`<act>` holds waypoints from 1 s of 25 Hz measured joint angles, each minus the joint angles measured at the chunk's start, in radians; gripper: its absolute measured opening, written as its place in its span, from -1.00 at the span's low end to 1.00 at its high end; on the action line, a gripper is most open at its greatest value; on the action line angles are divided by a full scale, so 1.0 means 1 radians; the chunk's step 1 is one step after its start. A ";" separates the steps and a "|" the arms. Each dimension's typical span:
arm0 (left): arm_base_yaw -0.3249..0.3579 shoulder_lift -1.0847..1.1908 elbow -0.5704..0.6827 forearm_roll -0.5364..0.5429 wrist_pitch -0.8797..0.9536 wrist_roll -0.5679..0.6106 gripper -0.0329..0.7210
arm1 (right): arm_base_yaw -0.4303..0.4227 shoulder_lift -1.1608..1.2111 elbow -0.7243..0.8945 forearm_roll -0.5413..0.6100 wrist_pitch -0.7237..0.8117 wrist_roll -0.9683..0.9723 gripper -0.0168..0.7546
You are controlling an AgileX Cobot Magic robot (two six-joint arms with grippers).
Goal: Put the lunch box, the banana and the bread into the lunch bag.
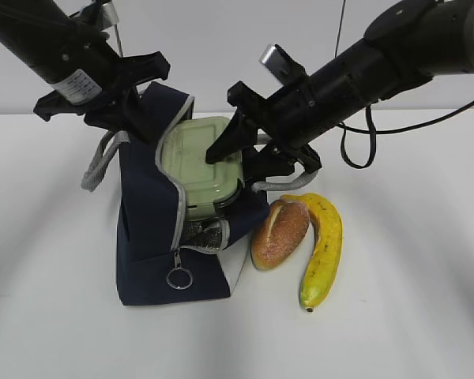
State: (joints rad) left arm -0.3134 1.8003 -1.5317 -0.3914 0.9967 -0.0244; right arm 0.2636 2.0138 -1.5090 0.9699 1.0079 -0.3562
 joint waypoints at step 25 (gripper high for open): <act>0.005 0.000 0.000 -0.004 -0.004 0.014 -0.92 | 0.065 0.240 -0.185 0.010 -0.021 0.057 0.02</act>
State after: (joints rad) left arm -0.3089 1.8003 -1.5317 -0.3951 0.9925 -0.0103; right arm 0.3291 2.2533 -1.6942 0.9800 0.9870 -0.2988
